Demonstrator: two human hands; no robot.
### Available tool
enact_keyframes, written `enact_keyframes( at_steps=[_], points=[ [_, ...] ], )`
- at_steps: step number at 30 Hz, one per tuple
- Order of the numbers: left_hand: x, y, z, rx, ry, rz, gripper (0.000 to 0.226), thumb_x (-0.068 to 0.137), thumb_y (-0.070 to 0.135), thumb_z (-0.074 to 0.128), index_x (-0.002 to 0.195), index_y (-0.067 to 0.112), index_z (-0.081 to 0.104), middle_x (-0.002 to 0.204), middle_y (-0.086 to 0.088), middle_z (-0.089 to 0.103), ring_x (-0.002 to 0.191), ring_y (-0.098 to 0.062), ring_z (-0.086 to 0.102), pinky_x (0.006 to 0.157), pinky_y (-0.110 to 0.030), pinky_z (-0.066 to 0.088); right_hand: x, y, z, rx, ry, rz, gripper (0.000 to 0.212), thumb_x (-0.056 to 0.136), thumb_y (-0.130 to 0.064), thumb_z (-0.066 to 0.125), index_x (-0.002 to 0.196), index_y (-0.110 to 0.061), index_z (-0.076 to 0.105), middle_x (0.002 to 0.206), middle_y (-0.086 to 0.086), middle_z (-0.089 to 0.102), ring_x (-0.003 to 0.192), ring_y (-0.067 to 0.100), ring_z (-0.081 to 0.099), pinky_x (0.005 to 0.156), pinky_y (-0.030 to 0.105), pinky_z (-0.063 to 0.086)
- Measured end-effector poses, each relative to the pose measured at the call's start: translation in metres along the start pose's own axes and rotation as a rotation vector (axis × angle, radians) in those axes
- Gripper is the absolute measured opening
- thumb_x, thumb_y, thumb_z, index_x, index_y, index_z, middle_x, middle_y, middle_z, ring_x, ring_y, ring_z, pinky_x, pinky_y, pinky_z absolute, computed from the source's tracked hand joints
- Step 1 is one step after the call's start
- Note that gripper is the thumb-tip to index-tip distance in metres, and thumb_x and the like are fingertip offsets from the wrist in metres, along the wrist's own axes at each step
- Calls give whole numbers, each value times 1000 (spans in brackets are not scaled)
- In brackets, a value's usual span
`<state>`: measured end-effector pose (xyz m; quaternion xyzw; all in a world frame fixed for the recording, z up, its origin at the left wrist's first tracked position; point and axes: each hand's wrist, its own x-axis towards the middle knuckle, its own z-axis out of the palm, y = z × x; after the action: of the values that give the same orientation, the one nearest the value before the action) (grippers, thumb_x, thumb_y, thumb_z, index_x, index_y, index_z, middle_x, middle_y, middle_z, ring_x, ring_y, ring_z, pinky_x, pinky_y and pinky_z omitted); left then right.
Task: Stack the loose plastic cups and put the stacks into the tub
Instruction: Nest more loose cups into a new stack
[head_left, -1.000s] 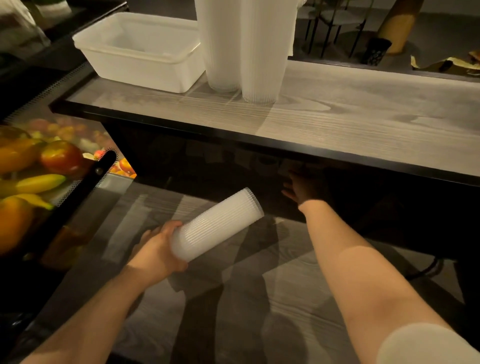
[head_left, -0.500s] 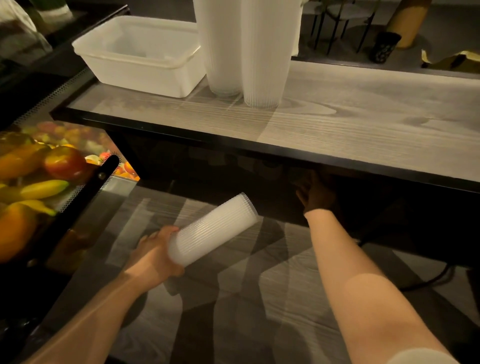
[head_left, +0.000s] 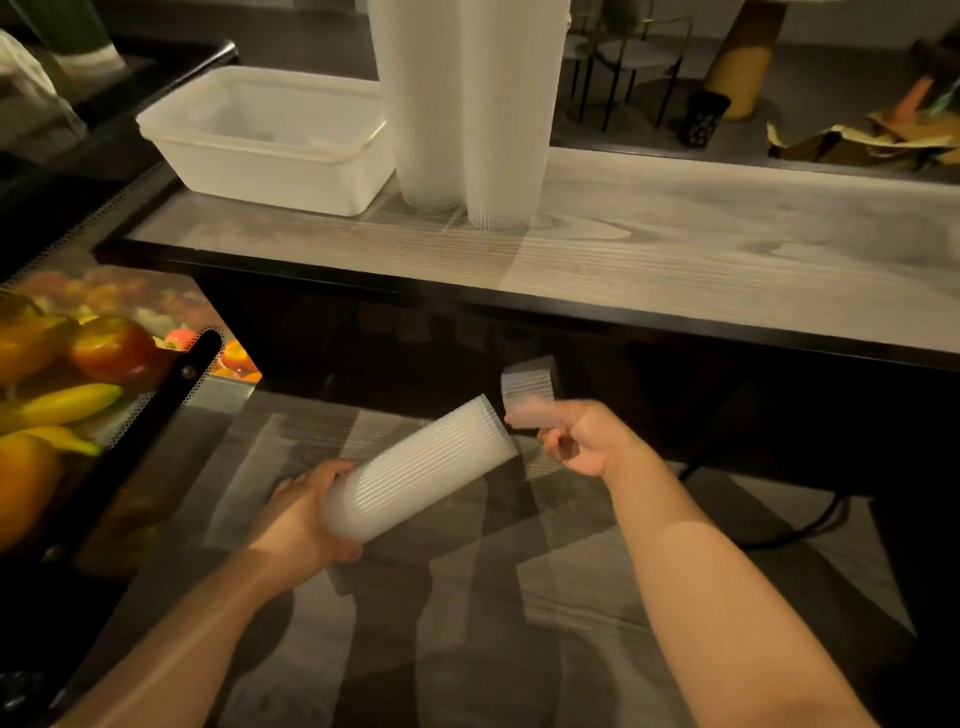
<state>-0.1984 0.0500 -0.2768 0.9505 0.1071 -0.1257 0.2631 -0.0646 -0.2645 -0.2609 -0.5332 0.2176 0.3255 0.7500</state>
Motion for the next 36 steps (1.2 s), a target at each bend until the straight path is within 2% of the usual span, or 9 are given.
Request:
enact_keyframes(
  at_steps=[7, 13, 19, 22, 26, 29, 32, 34, 36],
  points=[
    [-11, -13, -24, 8, -15, 40, 101, 54, 29, 90, 141, 33, 39, 113, 10, 47, 107, -14, 44, 80, -30, 41, -7, 8, 12, -312, -158, 63, 24, 89, -10, 67, 112, -15, 71, 76, 2, 67, 49, 2, 43, 37, 12, 37],
    [-17, -26, -40, -9, -49, 63, 98, 53, 30, 89, 138, 36, 41, 114, 9, 50, 108, -15, 49, 82, -30, 45, -16, 14, 32, -216, -304, 157, 26, 92, -3, 58, 114, -10, 67, 80, 8, 54, 47, 3, 45, 38, 12, 38],
    [-17, -28, -54, -1, -48, 108, 89, 56, 27, 87, 133, 38, 44, 107, 11, 50, 101, -14, 52, 82, -33, 50, -16, 29, 72, -534, -166, 124, 30, 91, -8, 59, 120, -12, 64, 69, -2, 55, 49, 3, 36, 39, 13, 30],
    [-11, -36, -55, -33, -39, 115, 92, 52, 31, 86, 133, 39, 42, 113, 10, 53, 102, -12, 52, 81, -31, 49, -10, 35, 90, -553, -108, 61, 22, 93, -13, 57, 113, -15, 65, 62, -2, 55, 49, 6, 41, 44, 19, 34],
    [3, -48, -56, -90, 0, 119, 98, 55, 30, 90, 138, 36, 39, 118, 8, 51, 105, -12, 52, 80, -26, 49, -5, 24, 110, -258, -170, -67, 27, 90, -22, 67, 114, -11, 66, 90, 11, 68, 77, 22, 67, 66, 36, 56],
    [15, -57, -60, -127, 43, 97, 95, 57, 26, 89, 137, 36, 39, 116, 8, 50, 102, -13, 53, 76, -25, 48, 26, 13, 114, -250, 144, -207, 41, 86, -38, 71, 116, -10, 66, 102, 8, 69, 95, 24, 66, 81, 39, 59],
    [27, -66, -65, -118, 63, 38, 95, 60, 22, 89, 139, 33, 39, 111, 10, 46, 100, -14, 49, 82, -32, 50, 58, 1, 106, -746, 471, -136, 65, 84, -62, 58, 129, -15, 59, 122, 7, 62, 112, 29, 59, 104, 42, 44],
    [36, -74, -68, -113, 45, -6, 96, 61, 20, 89, 142, 31, 38, 112, 6, 49, 98, -16, 48, 80, -31, 47, 75, -6, 98, -1155, 531, -181, 47, 98, -48, 44, 134, -20, 54, 137, 9, 53, 126, 32, 49, 109, 40, 36],
    [43, -85, -66, -129, 8, -48, 98, 63, 15, 88, 144, 31, 35, 116, 0, 51, 98, -19, 49, 69, -24, 44, 85, -14, 95, -1349, 524, -247, 38, 101, -32, 43, 137, -20, 51, 142, 12, 49, 130, 32, 46, 110, 42, 37]
  ],
)
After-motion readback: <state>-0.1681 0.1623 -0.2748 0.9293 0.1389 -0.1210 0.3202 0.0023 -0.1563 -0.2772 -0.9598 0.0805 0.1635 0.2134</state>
